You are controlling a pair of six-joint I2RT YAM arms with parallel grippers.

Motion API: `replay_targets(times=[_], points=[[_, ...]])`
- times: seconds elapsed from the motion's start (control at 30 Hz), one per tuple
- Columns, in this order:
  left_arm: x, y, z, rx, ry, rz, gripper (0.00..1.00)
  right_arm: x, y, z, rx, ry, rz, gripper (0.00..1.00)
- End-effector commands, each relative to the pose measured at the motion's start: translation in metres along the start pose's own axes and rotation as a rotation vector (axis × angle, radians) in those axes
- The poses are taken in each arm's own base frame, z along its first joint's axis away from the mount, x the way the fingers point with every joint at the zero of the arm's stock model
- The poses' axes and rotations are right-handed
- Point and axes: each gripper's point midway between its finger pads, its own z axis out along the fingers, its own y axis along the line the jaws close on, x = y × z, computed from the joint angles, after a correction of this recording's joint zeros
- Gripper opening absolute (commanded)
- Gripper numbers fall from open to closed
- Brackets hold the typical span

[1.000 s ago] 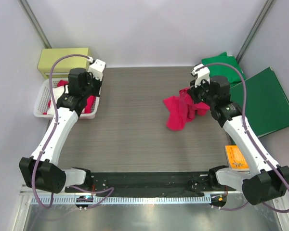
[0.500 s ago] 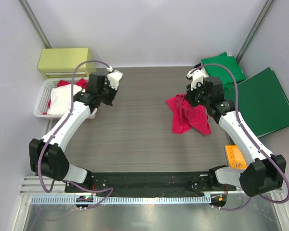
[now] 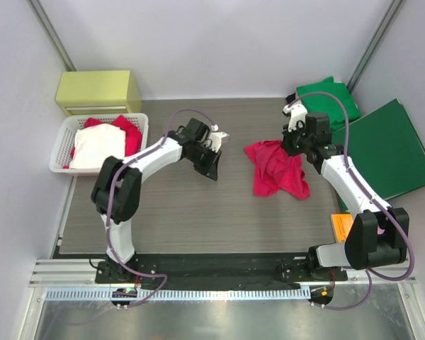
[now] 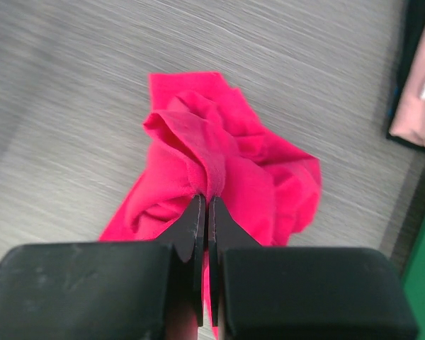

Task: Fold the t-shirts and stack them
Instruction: Flatten out the tshirt

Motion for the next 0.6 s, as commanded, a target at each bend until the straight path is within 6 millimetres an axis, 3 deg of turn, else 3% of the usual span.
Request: replay_targets(times=[0.0,0.03,0.1,0.17,0.3,0.47,0.57], points=[[-0.020,-0.056,0.017,0.215,0.018,-0.059,0.00,-0.010,-0.016,0.001,0.033,-0.053,-0.011,0.01],[-0.020,-0.068,0.023,0.266,0.034,-0.073,0.04,-0.009,-0.018,0.002,0.037,-0.051,-0.008,0.01],[-0.023,-0.072,0.039,0.306,0.069,-0.155,0.36,-0.008,-0.020,0.002,0.044,-0.052,-0.002,0.01],[-0.026,-0.081,0.049,0.357,0.077,-0.178,0.50,-0.009,-0.021,0.001,0.046,-0.057,0.001,0.01],[-0.028,-0.092,0.063,0.416,0.092,-0.231,0.58,-0.006,-0.024,-0.001,0.058,-0.058,0.001,0.01],[-0.018,-0.087,0.087,0.451,0.125,-0.289,0.61,-0.006,-0.027,-0.004,0.061,-0.070,0.009,0.01],[-0.024,-0.087,0.097,0.469,0.113,-0.302,0.62,-0.006,-0.027,-0.004,0.061,-0.071,0.008,0.01]])
